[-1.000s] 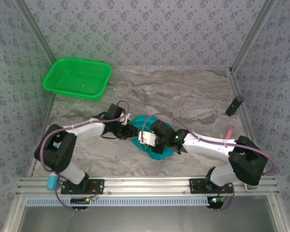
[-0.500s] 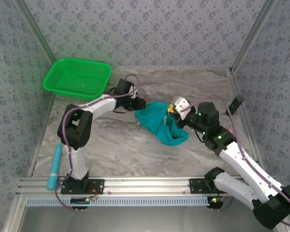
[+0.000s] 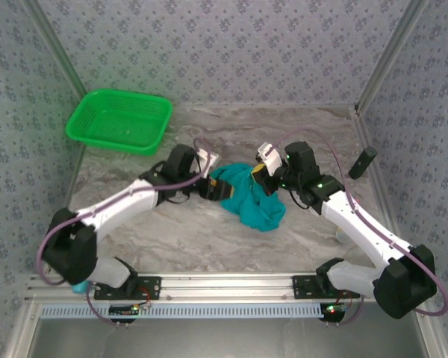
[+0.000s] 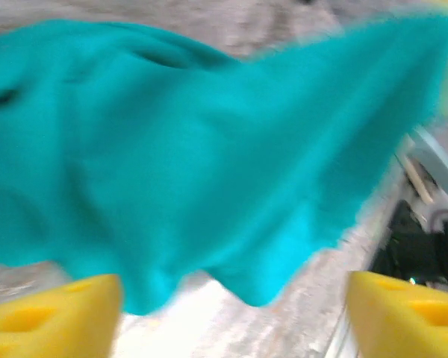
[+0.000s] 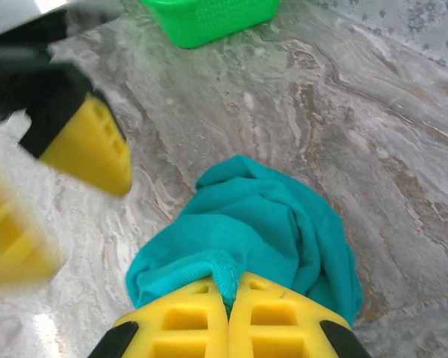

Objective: Fold the inside-out t-shirt

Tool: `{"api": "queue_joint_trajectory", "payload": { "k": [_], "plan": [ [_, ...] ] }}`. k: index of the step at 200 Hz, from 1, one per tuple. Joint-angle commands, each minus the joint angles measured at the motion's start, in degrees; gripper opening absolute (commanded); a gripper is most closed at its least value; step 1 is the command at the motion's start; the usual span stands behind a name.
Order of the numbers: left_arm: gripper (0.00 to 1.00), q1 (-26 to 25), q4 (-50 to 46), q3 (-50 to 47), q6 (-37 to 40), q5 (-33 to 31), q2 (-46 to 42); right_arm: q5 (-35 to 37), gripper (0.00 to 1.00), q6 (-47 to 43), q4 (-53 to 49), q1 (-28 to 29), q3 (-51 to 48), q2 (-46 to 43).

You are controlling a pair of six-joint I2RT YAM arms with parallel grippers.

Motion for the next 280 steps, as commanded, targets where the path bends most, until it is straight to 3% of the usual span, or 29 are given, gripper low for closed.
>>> {"api": "queue_joint_trajectory", "payload": {
  "k": [1,14,51,67,92,100,120,137,151,154,163,173,186,206,210,213,215,238,265,280],
  "plan": [
    [1.0,-6.3,12.9,-6.4,-3.6,-4.1,-2.1,-5.0,0.0,1.7,-2.3,-0.1,2.8,0.7],
    [1.0,-9.1,15.0,-6.1,-4.8,-7.7,-0.7,-5.9,0.0,1.7,-4.3,0.1,4.6,1.4],
    [1.0,-16.1,18.0,-4.8,-5.2,-26.4,1.9,-8.2,0.0,2.7,-4.6,0.9,4.8,0.9],
    [1.0,-16.1,19.7,-5.1,-8.2,-30.3,2.9,-10.6,0.01,2.8,-3.8,1.7,3.7,-0.3],
    [0.96,-16.1,20.9,-3.8,-7.0,-30.5,4.9,-11.0,0.01,2.6,-4.0,2.7,3.4,-1.2],
    [0.84,-16.1,19.0,-2.5,-5.9,-30.7,5.5,-11.6,0.01,2.0,-4.2,2.8,3.2,-1.3],
    [0.4,-16.2,13.7,-0.2,-3.1,-30.6,5.4,-7.7,0.0,2.0,-4.7,3.1,2.2,-1.7],
    [0.24,-16.1,11.8,-1.5,-2.2,-31.1,3.6,0.8,0.0,2.5,-5.3,2.7,1.2,-1.8],
    [0.04,-16.1,10.9,-3.2,-2.7,-31.6,1.9,4.8,0.01,2.1,-5.7,2.5,0.9,-1.4],
    [0.0,-16.0,10.9,-3.4,-2.8,-31.6,1.5,5.2,0.04,1.9,-5.8,2.7,0.8,-1.3],
    [0.0,-16.0,10.8,-4.2,-3.3,-31.0,0.3,6.3,0.18,1.7,-5.5,3.2,0.5,-1.1],
    [0.0,-16.0,10.5,-4.6,-3.8,-30.3,-0.8,6.6,0.42,1.8,-5.1,4.1,-0.4,-1.4],
    [0.0,-15.8,9.4,-4.4,-3.6,-29.7,-1.9,3.7,0.6,-0.5,-7.1,5.3,-0.9,-3.0],
    [0.0,-14.3,8.0,-3.7,-4.9,-29.5,-3.2,1.1,0.74,1.1,-12.1,6.9,-1.0,-5.8],
    [0.0,-13.8,7.7,-3.6,-5.3,-29.1,-3.4,1.2,0.83,1.6,-13.4,7.2,-0.9,-6.3],
    [0.0,-13.3,7.6,-3.5,-5.5,-28.7,-3.5,1.5,0.97,1.9,-14.4,7.5,-0.7,-6.6],
    [0.0,-13.1,7.7,-3.5,-5.8,-28.3,-3.6,1.8,0.99,2.2,-15.0,7.7,-0.6,-6.9],
    [0.0,-10.4,8.0,-3.5,-6.7,-25.3,-4.5,10.0,1.0,7.6,-19.8,10.0,-0.1,-9.5],
    [0.0,-8.8,6.4,-2.4,-6.1,-23.3,-4.1,25.9,1.0,27.6,-23.3,9.0,-0.7,-13.6],
    [0.0,-8.4,5.5,-1.8,-5.9,-23.1,-3.8,21.2,0.97,36.9,-24.7,4.9,-4.5,-15.2]
  ]
}}
